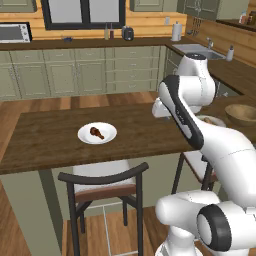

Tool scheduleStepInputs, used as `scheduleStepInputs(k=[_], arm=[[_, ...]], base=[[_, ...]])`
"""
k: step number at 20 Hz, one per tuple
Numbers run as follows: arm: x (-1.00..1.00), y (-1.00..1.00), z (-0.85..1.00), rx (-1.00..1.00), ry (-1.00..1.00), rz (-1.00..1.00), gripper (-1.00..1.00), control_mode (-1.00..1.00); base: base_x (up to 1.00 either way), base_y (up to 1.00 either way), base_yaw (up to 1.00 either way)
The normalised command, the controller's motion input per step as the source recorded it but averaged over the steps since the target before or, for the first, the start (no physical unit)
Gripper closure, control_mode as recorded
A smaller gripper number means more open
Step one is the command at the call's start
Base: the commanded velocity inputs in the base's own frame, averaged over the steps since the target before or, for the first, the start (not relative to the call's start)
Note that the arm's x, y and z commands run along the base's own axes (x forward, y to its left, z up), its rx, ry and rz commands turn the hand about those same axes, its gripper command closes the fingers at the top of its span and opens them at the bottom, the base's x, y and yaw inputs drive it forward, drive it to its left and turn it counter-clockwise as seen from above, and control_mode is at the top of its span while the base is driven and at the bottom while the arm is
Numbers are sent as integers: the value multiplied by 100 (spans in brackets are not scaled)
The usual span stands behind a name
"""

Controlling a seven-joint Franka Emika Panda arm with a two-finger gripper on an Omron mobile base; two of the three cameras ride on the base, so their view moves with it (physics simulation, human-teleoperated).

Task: Pick the chicken drumstick and sweet potato from their plates and place them in the bowl. Then put the bowl in the fridge.

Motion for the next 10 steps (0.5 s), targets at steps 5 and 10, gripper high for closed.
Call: scheduleStepInputs(k=[5,10], arm=[[27,27,0,-2,0,1,-100,-100],[67,87,0,-10,1,34,-100,-100]], base=[[0,0,0],[0,0,0]])
